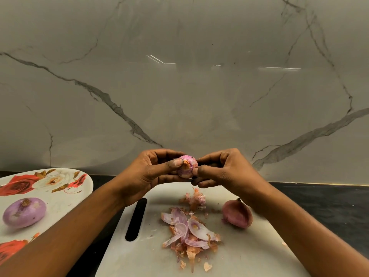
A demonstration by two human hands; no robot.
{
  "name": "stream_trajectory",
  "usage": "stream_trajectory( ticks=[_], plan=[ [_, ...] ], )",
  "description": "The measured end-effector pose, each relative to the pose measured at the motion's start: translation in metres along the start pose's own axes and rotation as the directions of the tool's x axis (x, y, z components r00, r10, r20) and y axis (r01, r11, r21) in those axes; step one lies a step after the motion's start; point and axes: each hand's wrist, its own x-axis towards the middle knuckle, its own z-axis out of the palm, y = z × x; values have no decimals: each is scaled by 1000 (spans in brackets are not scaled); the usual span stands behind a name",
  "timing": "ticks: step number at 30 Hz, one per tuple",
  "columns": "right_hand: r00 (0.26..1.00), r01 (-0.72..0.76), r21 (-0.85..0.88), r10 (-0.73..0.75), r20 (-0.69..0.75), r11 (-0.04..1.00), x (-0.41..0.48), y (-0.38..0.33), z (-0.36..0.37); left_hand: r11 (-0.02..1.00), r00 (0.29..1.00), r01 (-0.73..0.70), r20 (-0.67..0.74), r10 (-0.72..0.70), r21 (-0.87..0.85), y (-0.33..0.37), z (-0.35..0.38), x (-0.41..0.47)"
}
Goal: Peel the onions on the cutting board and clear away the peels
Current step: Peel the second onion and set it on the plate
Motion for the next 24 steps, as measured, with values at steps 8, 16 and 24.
stream_trajectory(
  ticks=[8,16,24],
  plan=[
    [999,25,-17,-25,-42,1000,-1,-1,1,999,1000,10,12,-10,-43,0,0,1],
    [1000,-5,26,6,-15,1000,-2,-4,0,1000,1000,0,-5,0,-28,1,-1,0],
    [999,25,-21,-25,-40,999,-1,-1,0,1000,1000,6,9,-6,-16,-1,0,0]
  ],
)
